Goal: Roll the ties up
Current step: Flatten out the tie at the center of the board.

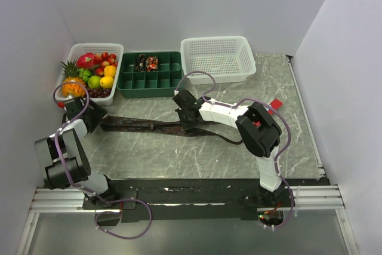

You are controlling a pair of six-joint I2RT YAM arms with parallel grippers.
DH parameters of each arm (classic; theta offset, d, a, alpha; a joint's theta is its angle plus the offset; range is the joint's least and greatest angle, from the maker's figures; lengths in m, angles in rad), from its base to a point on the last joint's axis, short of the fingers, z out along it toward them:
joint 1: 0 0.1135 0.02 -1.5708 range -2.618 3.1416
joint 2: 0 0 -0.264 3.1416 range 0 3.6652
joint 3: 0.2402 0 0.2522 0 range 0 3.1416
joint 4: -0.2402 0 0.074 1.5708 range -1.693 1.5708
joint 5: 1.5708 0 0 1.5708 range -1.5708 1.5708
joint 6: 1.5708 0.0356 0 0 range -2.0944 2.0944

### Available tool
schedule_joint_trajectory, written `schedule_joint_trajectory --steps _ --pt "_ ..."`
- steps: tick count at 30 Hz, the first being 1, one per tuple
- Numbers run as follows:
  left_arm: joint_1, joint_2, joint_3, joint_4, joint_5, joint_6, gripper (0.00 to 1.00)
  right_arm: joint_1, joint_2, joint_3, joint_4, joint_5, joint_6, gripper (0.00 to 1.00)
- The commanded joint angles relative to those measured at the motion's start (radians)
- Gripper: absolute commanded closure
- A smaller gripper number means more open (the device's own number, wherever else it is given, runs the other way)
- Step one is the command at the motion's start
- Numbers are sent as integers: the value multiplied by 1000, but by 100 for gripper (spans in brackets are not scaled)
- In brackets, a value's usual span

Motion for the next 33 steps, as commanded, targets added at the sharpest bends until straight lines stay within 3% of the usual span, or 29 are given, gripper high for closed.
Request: schedule_joint_trajectory --steps 1,5,7,12,13,16,17,20,28,33 --pt "-3 -82 5 -17 -40 -12 16 -22 33 -59 -147 99 -36 99" --pt "-26 -231 -40 -42 -93 -25 13 -22 28 -67 -142 101 -44 99" --pt "-88 -266 -44 -57 -140 -24 13 -22 27 -59 -148 101 -42 99" --pt "-199 -294 -63 -34 -170 -45 21 -19 -7 -69 -137 104 -48 99" --pt "-222 -291 -71 10 -156 -47 26 -21 -21 -69 -137 106 -50 99" --pt "-262 -261 -104 76 -107 -56 54 -21 -68 -76 -125 113 -50 99" --pt "-271 -224 -103 99 -90 -56 75 -22 -84 -82 -122 113 -50 99" --pt "-322 -134 -77 102 -95 -62 99 -21 -153 -93 -113 118 -37 100" --pt "-382 29 -86 193 -50 -104 99 -27 -329 -150 -96 138 -11 99" --pt "-382 114 -68 158 -73 -119 99 -28 -349 -138 -131 179 -2 98"
